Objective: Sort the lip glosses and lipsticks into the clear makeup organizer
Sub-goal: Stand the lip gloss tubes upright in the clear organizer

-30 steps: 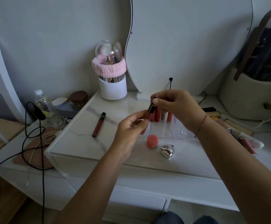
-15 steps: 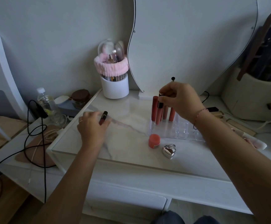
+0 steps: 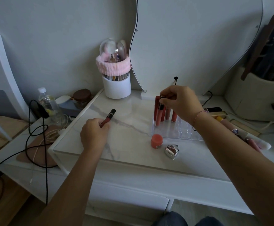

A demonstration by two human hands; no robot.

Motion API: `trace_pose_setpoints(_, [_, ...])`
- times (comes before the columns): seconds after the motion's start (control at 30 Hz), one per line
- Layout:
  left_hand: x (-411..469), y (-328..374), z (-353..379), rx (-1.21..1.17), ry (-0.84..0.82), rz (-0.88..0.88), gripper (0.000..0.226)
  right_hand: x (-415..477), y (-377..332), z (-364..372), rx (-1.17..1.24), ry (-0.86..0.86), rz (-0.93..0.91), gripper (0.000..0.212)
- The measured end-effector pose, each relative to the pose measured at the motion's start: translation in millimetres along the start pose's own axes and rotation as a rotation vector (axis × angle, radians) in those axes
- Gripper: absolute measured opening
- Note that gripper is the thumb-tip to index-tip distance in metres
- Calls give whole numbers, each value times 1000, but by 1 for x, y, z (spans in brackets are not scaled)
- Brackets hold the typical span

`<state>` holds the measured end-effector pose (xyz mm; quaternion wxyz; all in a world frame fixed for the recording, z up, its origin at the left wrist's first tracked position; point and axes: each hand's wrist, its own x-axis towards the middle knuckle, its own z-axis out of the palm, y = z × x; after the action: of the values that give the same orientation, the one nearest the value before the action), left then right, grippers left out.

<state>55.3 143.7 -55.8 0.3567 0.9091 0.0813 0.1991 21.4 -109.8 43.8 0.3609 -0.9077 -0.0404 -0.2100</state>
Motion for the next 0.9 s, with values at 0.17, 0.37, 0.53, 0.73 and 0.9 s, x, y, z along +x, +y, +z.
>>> trace_pose_setpoints(0.17, [-6,6,4,-205,1,39,18,-1,-1,1,-8,-5,-10,21])
trace_pose_setpoints(0.37, [-17,25,10,-436,-60,30,17,2,-4,0,-28,9,-28,21])
trace_pose_setpoints(0.53, [-24,36,15,-624,-168,-30,16,3,-2,2,-42,-3,-26,23])
trace_pose_setpoints(0.73, [-30,50,17,-797,-313,-41,10,3,-1,1,-53,2,-29,26])
trace_pose_setpoints(0.9, [-36,63,20,-906,-406,-4,14,1,-2,-2,-38,-5,-24,27])
